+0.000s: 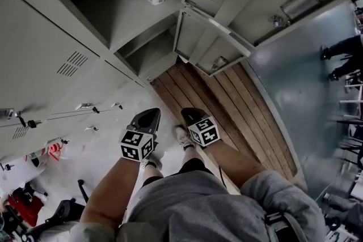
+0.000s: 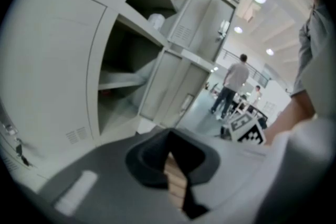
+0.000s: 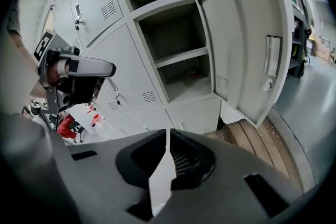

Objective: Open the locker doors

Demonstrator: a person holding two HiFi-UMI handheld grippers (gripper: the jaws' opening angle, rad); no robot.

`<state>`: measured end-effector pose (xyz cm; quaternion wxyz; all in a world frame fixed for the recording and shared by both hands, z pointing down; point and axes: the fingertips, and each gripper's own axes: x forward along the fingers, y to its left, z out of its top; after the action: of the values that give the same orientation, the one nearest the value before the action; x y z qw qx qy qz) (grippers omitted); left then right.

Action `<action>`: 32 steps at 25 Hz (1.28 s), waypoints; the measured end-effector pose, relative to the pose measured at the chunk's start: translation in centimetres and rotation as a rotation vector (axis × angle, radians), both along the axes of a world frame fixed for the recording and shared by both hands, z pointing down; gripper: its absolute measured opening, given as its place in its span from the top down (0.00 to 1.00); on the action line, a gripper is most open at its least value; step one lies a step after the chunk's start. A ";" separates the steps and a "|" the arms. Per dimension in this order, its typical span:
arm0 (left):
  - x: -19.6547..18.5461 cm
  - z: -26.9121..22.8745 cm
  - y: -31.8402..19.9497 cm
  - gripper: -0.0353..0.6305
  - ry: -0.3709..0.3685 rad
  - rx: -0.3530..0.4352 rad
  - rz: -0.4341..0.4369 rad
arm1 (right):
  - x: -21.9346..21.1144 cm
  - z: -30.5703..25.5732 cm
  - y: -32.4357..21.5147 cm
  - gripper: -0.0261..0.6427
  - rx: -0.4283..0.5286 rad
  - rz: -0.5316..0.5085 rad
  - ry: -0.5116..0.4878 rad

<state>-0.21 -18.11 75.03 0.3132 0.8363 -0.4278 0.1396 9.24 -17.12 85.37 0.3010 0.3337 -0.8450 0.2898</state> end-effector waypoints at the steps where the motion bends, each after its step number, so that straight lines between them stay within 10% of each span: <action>1: 0.0 -0.1 0.0 0.94 0.010 -0.005 -0.004 | -0.5 -0.2 0.0 0.92 0.000 -0.004 -0.009; 16: -4.5 -5.8 1.6 0.94 0.067 0.078 -0.118 | -3.7 -8.0 -1.4 0.92 0.063 -0.049 -0.062; 32: -22.4 -36.2 5.8 0.94 -0.016 0.524 -0.414 | -23.8 -42.8 -2.6 0.93 0.430 -0.411 -0.415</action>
<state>-22.65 -12.32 38.84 0.1056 0.7826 -0.6124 -0.0351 -14.54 -19.70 42.53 0.0978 0.1465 -0.9792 0.1007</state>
